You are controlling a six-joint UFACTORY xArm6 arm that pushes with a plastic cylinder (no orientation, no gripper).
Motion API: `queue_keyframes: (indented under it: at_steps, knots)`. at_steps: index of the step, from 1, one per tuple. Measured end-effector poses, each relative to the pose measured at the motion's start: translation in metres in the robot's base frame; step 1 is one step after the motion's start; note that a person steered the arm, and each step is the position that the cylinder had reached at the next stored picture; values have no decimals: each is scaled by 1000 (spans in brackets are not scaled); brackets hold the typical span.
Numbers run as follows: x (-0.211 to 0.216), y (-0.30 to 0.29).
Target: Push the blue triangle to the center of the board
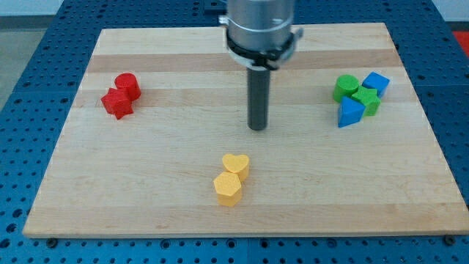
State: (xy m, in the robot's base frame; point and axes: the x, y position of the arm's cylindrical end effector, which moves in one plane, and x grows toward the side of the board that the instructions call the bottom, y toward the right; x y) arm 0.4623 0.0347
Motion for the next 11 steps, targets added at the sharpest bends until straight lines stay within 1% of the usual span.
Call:
queue_keyframes:
  at_steps: [1,2,3,4,7,10,11]
  knots:
    - [17,45]
    - [17,101]
    - [14,136]
    - [2,148]
    - [-18,147]
    - [-37,108]
    - [-50,108]
